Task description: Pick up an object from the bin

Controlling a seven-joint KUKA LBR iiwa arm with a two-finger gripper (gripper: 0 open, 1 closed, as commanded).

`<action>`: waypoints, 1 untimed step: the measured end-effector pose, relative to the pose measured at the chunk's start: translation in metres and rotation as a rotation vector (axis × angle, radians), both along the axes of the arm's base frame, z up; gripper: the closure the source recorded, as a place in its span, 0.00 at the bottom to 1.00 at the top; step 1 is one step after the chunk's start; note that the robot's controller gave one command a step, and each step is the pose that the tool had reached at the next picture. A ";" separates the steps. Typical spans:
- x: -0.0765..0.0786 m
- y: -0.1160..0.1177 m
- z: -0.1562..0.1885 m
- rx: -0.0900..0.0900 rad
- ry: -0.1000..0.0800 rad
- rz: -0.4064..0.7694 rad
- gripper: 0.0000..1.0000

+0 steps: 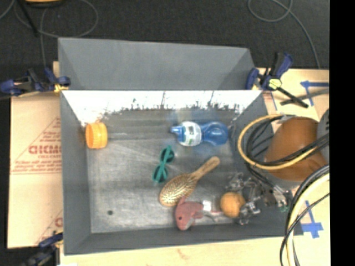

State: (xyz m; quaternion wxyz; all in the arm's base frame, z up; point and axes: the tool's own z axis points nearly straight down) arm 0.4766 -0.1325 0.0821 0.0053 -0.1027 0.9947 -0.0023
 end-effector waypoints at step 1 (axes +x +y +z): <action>-0.001 0.000 0.002 0.001 0.002 0.001 1.00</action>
Offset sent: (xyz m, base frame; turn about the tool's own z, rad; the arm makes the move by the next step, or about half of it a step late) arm 0.0000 0.0000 0.0439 0.0000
